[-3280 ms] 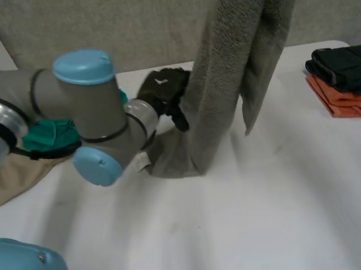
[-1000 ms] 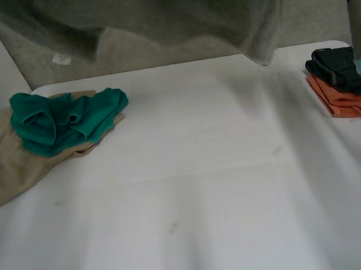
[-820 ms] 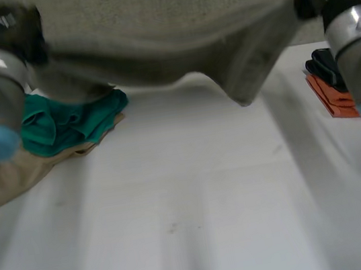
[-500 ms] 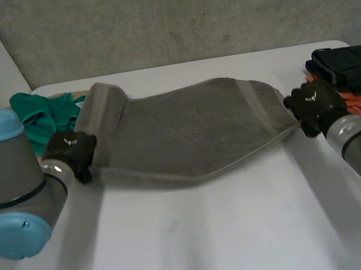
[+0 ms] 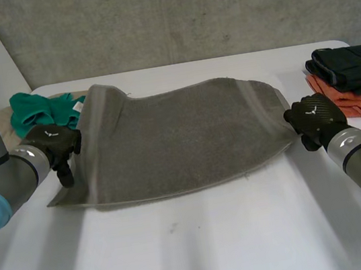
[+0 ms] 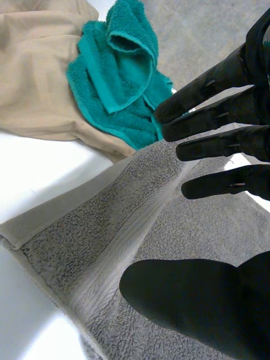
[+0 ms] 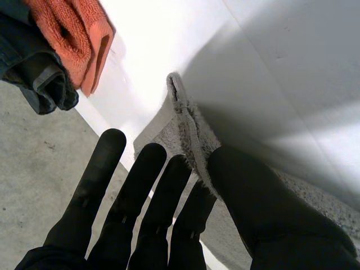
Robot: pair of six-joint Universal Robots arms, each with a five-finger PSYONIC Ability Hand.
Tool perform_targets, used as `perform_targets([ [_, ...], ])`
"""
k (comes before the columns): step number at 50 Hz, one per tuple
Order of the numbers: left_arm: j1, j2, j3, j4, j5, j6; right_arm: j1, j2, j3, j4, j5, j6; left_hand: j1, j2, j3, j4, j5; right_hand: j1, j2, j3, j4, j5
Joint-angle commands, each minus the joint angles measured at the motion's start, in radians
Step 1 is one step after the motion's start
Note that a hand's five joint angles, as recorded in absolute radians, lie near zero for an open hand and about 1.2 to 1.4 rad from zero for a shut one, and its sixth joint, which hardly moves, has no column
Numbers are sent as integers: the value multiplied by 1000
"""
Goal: Fold the laundry.
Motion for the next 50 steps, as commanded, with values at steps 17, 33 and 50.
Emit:
perform_targets([
  [17,74,-61,-190,87,77,157,-7,45,-48,15,10,12,225,241,232,244,246,256,218,203,197,214],
  [33,83,-137,-162,251,86,229,-28,7,-48,40,10,35,856,872,862,875,877,256,218,203,197,214],
  [50,98,212,-319,-428,125,412,-244,-259,-25,899,-68,-786,856,872,862,875,877,256,218,203,197,214],
])
